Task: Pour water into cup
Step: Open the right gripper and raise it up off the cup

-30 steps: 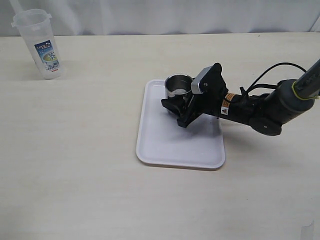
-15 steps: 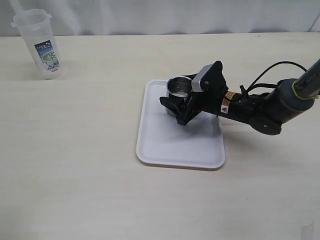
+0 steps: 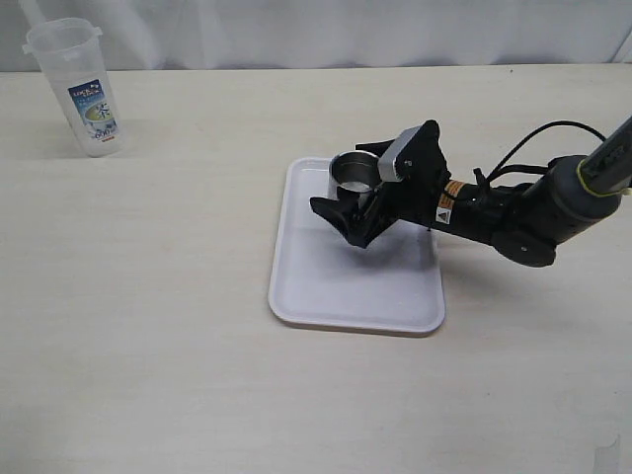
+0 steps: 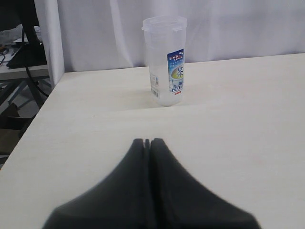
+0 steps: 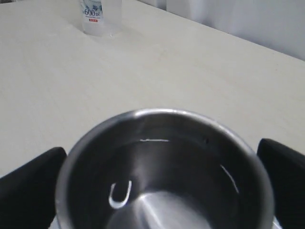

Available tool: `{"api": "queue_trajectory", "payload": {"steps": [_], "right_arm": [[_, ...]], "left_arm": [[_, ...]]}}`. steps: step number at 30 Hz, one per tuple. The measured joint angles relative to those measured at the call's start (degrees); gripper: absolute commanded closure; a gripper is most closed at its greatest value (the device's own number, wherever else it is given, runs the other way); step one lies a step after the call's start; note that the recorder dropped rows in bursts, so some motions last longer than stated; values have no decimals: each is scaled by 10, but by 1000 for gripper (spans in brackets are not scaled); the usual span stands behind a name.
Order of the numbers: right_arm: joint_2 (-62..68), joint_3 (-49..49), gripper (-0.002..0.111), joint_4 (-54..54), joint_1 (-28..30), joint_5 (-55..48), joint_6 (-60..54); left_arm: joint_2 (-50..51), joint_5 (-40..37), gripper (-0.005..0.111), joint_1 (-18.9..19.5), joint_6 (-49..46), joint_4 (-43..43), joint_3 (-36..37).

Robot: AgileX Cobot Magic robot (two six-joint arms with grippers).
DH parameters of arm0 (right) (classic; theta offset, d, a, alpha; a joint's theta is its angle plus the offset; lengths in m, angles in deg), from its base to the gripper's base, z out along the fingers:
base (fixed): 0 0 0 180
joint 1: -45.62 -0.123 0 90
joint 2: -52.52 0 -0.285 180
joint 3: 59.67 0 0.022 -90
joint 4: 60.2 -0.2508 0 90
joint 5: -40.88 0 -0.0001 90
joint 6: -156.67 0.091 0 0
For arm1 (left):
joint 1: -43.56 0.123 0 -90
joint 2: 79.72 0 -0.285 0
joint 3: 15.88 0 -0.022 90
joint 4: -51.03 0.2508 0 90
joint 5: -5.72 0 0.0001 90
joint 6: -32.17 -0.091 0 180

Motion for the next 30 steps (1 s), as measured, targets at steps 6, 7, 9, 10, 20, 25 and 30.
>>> {"api": "queue_trajectory", "payload": {"steps": [6,7,9,10,20,25,30], "right_arm": [[-20,0,-1,0,0,0,-1],[-27,0,-1,0,0,0,-1],[-43,0,-1,0,0,0,-1],[-49,0,-1,0,0,0,-1],[-138,-1,-1,12,0,0,-2],[-199,-1,-1,84,0,0,15],[-265,-1,-1,117,0,-21,161]], "left_arm": [[0,0,107,0,0,0,0],[0,0,107,0,0,0,0],[0,0,107,0,0,0,0],[0,0,107,0,0,0,0],[0,0,107,0,0,0,0],[0,0,107,0,0,0,0],[0,0,107,0,0,0,0]]}}
